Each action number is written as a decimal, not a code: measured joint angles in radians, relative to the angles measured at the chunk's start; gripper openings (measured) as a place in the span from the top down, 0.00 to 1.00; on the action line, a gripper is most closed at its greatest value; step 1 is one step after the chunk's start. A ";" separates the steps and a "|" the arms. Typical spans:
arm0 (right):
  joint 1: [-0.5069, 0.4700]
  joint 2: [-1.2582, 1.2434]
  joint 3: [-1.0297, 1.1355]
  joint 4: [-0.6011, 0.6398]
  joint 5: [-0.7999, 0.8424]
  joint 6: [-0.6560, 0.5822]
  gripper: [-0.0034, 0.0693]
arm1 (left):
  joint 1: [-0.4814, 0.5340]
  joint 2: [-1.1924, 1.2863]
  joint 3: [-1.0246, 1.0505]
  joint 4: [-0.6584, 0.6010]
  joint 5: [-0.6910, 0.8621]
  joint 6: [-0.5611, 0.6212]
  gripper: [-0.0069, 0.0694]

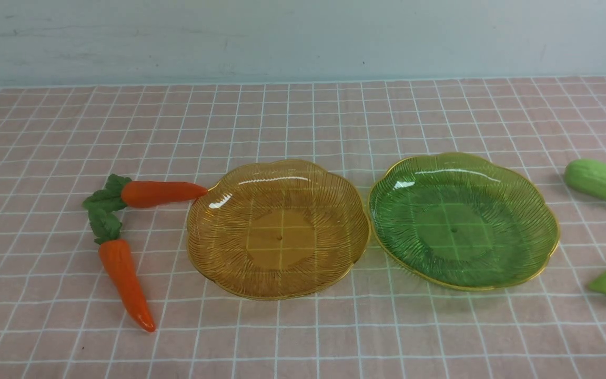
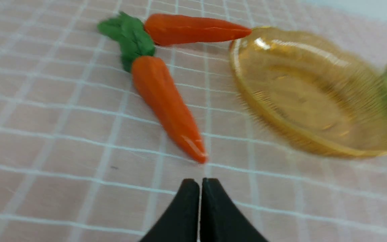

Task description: Put different types of vegetables on the plate.

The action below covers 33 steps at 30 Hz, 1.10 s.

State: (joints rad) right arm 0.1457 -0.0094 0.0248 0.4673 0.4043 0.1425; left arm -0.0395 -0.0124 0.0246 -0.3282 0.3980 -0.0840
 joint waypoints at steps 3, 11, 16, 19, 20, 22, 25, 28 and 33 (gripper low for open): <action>0.000 0.000 0.002 0.203 -0.017 0.062 0.97 | 0.000 0.000 0.003 -0.274 -0.005 -0.134 0.91; 0.000 0.000 -0.021 0.392 -0.066 0.003 0.97 | 0.000 0.000 0.003 -0.624 -0.107 -0.179 0.91; 0.000 0.006 -0.192 0.398 -0.060 -0.233 0.97 | 0.000 0.000 0.003 -0.699 -0.272 -0.180 0.91; 0.000 0.096 -0.280 0.383 -0.052 -0.286 0.97 | 0.000 0.000 0.000 -0.714 -0.312 -0.155 0.91; 0.000 0.155 -0.306 0.362 -0.024 -0.290 0.97 | 0.000 0.000 -0.023 -0.708 -0.284 -0.117 0.91; 0.000 0.317 -0.396 0.285 0.111 -0.293 0.97 | 0.000 0.022 -0.090 -0.679 -0.207 -0.014 0.91; 0.000 0.544 -0.541 0.133 0.318 -0.263 0.97 | 0.000 0.137 -0.201 -0.637 -0.048 0.123 0.91; 0.000 0.780 -0.661 -0.064 0.444 -0.110 0.97 | 0.000 0.351 -0.299 -0.568 0.145 0.222 0.91; 0.000 1.070 -0.785 -0.432 0.451 0.213 0.97 | 0.000 0.668 -0.384 -0.472 0.281 0.326 0.91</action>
State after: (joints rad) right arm 0.1453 1.0605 -0.7605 0.0350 0.8552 0.3555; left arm -0.0395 0.6560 -0.3591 -0.8004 0.6793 0.2418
